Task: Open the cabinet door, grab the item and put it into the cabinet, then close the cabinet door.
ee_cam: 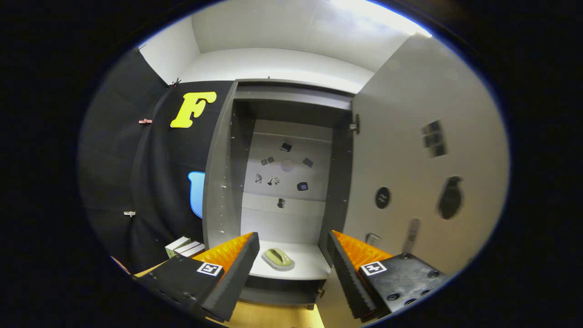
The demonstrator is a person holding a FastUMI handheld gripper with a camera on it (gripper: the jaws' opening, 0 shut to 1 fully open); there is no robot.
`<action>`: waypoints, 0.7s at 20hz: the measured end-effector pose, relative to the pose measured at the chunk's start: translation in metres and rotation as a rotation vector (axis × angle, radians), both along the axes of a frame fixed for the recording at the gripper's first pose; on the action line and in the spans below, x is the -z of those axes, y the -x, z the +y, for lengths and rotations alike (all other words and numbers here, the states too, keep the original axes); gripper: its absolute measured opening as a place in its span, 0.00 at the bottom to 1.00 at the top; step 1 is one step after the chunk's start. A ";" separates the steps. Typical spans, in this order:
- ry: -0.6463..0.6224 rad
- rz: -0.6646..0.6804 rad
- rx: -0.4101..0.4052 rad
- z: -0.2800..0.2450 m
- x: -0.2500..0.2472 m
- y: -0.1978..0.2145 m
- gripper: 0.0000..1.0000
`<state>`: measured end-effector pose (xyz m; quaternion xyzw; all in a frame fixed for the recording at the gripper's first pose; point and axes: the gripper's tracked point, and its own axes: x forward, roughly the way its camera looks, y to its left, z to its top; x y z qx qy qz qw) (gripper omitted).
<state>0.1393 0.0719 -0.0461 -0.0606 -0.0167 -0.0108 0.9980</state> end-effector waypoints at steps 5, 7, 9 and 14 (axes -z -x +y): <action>0.005 0.044 0.116 -0.031 0.000 0.104 0.97; -0.028 0.054 0.130 -0.038 -0.004 0.134 0.97; -0.065 0.055 0.146 -0.055 -0.006 0.159 0.97; -0.093 0.072 0.270 -0.135 -0.001 0.200 0.97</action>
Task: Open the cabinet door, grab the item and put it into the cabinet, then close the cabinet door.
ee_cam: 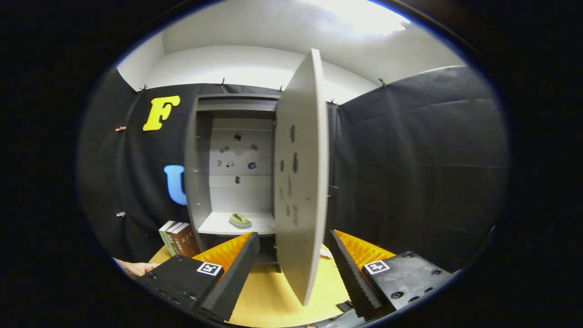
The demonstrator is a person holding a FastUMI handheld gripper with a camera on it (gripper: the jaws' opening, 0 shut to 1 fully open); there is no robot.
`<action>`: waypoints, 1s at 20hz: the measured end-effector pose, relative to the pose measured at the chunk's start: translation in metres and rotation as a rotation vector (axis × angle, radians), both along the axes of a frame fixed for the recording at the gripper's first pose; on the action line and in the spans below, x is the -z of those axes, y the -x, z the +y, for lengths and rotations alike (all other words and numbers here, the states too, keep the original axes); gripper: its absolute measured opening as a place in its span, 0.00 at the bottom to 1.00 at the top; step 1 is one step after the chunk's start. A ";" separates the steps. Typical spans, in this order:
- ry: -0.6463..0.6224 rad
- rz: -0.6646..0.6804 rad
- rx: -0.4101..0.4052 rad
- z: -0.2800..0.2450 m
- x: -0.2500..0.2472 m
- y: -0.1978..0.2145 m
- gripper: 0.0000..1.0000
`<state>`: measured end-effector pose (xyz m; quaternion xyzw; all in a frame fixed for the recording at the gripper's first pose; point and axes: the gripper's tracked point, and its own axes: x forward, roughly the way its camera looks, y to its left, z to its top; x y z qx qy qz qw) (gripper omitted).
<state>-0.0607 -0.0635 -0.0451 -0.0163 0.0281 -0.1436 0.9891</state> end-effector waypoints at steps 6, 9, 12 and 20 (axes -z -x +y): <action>-0.037 0.028 -0.030 -0.077 0.018 -0.011 0.97; -0.087 0.037 -0.133 -0.089 0.029 -0.033 0.96; -0.104 0.050 -0.206 -0.102 0.038 -0.061 0.96; -0.105 0.083 -0.358 -0.089 0.038 -0.113 0.96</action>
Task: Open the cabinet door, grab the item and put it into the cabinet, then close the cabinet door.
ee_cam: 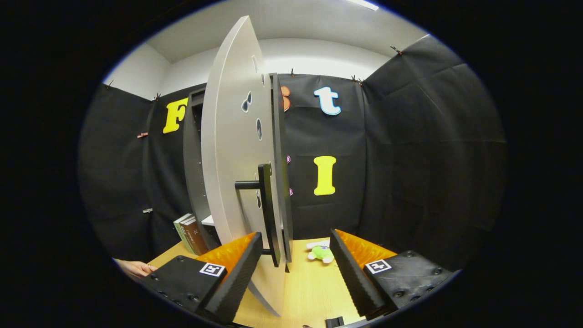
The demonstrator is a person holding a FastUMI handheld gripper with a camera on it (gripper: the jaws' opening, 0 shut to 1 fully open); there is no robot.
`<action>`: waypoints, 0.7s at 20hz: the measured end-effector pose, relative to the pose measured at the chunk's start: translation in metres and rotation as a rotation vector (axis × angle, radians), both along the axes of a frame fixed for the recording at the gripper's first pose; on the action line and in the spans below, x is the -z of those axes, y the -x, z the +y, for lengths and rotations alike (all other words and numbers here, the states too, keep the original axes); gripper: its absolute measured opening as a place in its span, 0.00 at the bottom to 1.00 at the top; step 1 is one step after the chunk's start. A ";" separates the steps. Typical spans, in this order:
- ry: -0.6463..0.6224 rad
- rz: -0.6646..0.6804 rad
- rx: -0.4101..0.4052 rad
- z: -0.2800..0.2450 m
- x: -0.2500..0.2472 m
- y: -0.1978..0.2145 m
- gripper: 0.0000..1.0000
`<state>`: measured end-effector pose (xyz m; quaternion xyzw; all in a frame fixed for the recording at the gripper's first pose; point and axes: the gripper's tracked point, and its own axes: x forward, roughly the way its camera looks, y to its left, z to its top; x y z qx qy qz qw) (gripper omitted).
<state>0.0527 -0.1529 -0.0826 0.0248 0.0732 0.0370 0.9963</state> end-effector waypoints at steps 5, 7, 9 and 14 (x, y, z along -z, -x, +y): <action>-0.005 0.004 -0.026 0.025 -0.001 0.003 0.97; -0.011 0.010 -0.051 0.048 0.000 0.001 0.97; -0.010 0.016 -0.084 0.077 0.003 -0.001 0.97; -0.019 0.024 -0.174 0.156 0.011 -0.021 0.97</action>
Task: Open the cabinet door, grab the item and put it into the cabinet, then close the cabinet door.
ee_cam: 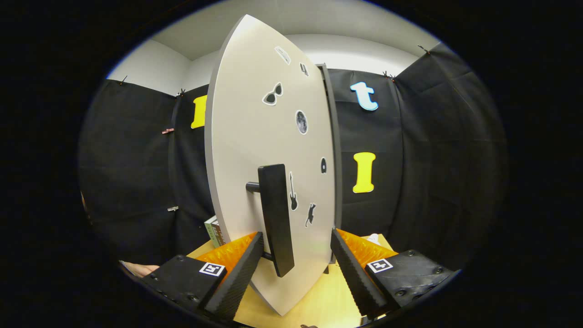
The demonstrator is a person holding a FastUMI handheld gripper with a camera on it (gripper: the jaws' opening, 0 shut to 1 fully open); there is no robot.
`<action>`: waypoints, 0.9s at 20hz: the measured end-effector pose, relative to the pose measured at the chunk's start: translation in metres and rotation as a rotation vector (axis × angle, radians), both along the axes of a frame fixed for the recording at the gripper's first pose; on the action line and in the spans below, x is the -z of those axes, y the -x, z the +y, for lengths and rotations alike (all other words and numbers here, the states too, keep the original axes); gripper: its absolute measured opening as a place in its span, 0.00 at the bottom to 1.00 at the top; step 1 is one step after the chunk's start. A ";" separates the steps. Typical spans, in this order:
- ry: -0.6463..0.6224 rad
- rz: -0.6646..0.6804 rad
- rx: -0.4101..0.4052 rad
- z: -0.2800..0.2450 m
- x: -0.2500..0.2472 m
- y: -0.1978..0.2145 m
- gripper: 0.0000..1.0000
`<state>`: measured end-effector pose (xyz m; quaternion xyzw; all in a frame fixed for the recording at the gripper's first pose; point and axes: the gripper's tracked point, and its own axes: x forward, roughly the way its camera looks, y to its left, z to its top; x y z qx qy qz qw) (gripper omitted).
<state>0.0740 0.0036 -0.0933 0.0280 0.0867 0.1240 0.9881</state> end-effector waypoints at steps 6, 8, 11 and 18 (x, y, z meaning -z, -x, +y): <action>-0.047 -0.022 -0.133 0.085 0.008 -0.017 0.98; -0.042 -0.031 -0.128 0.093 0.007 -0.020 0.98; -0.036 -0.043 -0.102 0.096 0.000 -0.018 0.98; 0.023 -0.093 0.020 0.069 -0.018 -0.016 0.98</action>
